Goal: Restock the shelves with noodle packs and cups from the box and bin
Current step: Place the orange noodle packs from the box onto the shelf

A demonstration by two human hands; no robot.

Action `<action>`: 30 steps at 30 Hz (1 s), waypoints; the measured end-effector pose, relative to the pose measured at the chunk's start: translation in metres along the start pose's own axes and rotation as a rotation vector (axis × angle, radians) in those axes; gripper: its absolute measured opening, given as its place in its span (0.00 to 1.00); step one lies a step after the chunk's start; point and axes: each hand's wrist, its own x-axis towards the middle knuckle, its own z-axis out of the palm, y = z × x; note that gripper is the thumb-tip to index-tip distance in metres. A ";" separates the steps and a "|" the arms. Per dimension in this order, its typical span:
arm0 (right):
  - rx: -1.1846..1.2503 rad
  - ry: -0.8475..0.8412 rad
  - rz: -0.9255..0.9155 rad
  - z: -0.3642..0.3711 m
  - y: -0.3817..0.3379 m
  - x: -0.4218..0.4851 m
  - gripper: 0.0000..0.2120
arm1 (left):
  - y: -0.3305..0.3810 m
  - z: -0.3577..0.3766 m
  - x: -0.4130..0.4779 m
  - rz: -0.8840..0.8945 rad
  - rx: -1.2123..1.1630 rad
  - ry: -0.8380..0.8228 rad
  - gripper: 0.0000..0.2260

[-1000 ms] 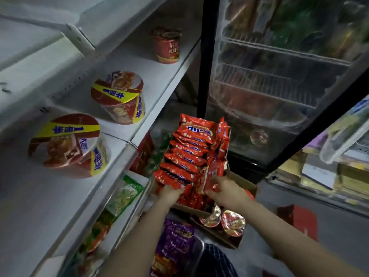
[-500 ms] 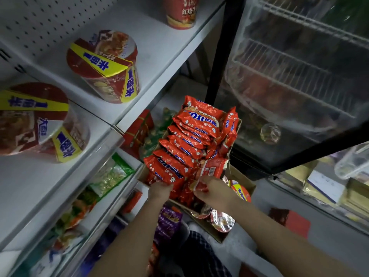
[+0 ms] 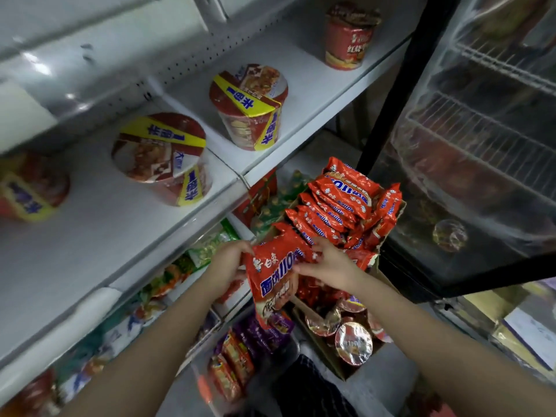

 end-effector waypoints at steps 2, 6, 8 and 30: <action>0.014 -0.047 -0.019 0.003 -0.020 -0.004 0.49 | 0.007 -0.021 -0.021 0.014 -0.051 -0.040 0.07; 0.042 -0.187 -0.073 0.021 -0.054 -0.020 0.48 | 0.017 -0.069 -0.064 0.075 -0.062 -0.128 0.06; 0.068 -0.253 -0.100 0.039 -0.069 -0.029 0.56 | 0.017 -0.095 -0.088 0.086 -0.088 -0.132 0.02; -0.106 -0.676 -0.496 0.366 -0.269 -0.219 0.30 | -0.172 -0.371 -0.473 0.302 -0.510 0.466 0.36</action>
